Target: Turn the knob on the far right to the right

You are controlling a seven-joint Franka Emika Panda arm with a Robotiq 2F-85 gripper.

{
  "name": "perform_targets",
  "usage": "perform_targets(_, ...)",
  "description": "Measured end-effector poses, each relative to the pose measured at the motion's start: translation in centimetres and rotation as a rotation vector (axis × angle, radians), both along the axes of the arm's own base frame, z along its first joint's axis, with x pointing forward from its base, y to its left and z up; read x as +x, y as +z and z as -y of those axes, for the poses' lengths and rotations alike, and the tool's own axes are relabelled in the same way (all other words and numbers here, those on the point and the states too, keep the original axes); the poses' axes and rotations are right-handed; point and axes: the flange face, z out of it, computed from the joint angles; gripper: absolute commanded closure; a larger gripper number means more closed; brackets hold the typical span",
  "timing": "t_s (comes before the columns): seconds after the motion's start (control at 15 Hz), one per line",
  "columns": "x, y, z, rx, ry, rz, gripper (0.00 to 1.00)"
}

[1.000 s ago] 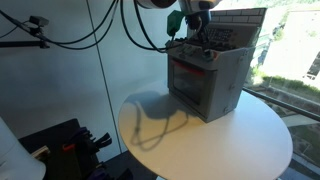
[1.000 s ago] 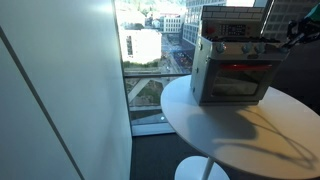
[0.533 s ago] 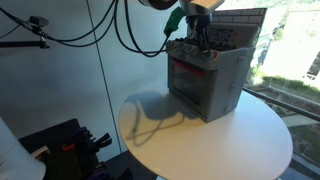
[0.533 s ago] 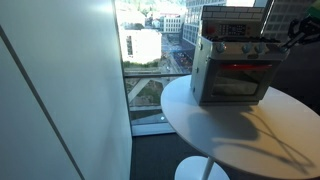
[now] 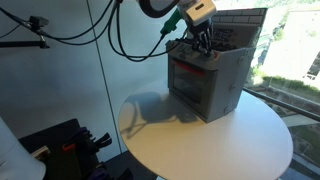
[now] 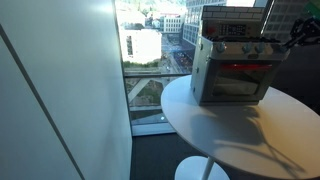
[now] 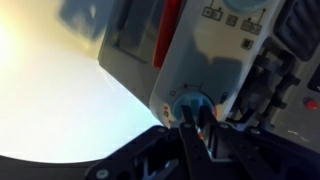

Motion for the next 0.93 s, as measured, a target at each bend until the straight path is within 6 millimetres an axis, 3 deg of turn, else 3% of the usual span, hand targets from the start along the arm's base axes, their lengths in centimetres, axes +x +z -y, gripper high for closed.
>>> perform_targets(0.73,-2.0,-1.5,-0.8,0.185,-0.278,0.155,0.94)
perform_targets(0.87,-2.2,-1.7,-1.0,0.192,-0.302,0.174,0.60)
perform_targets(0.93,-2.3,-1.7,-1.1,0.189,-0.309,0.185,0.53)
